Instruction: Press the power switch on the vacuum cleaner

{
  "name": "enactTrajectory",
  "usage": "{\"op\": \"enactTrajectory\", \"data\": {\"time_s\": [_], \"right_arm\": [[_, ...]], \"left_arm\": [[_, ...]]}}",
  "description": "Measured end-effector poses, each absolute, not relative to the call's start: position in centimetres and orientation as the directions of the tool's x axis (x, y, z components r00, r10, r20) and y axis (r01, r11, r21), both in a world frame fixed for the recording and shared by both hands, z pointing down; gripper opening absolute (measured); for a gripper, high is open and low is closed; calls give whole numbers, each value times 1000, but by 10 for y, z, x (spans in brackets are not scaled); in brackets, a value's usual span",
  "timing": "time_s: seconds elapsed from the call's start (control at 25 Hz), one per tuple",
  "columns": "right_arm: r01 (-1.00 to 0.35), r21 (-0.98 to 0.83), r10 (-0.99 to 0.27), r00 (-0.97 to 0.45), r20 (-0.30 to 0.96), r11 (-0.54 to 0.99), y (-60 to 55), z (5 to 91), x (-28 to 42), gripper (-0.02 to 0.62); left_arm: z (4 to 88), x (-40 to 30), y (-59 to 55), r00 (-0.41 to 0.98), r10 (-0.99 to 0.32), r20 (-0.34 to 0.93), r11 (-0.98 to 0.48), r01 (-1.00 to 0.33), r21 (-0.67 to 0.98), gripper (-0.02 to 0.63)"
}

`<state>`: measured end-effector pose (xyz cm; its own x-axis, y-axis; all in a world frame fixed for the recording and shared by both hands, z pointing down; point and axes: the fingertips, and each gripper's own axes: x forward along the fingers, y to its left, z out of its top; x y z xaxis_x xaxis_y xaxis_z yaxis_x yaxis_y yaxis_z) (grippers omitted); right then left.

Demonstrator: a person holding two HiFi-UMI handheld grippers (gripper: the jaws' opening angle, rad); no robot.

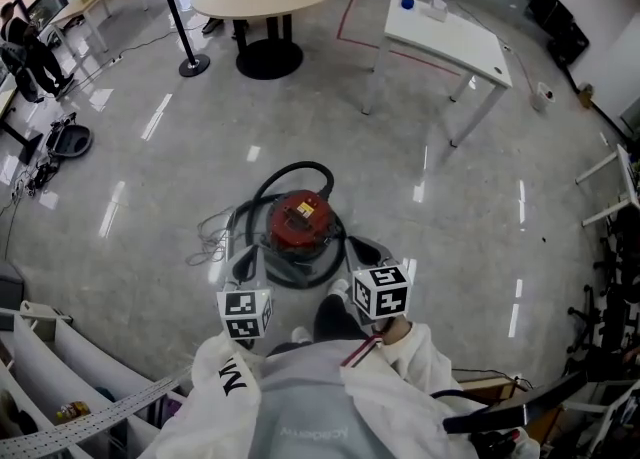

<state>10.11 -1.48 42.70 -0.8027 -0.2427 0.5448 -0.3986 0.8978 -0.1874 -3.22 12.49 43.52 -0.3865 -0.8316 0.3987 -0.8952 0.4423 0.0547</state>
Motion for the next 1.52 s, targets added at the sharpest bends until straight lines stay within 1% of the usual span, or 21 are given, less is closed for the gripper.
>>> {"op": "enactTrajectory", "data": {"time_s": [0.44, 0.84, 1.12, 1.52], "right_arm": [[-415, -173, -270, -803, 531, 893, 11, 419, 125, 0], [-386, -185, -240, -815, 527, 904, 16, 419, 132, -2], [-360, -207, -208, -827, 522, 910, 5, 414, 134, -2], [-341, -203, -200, -839, 506, 918, -18, 402, 145, -2]], "left_arm": [[427, -7, 136, -353, -857, 375, 405, -912, 67, 0], [423, 5, 135, -361, -848, 389, 415, -908, 63, 0], [413, 13, 115, -374, -848, 375, 429, -901, 70, 0], [399, 34, 88, -373, -859, 351, 417, -907, 56, 0]]}}
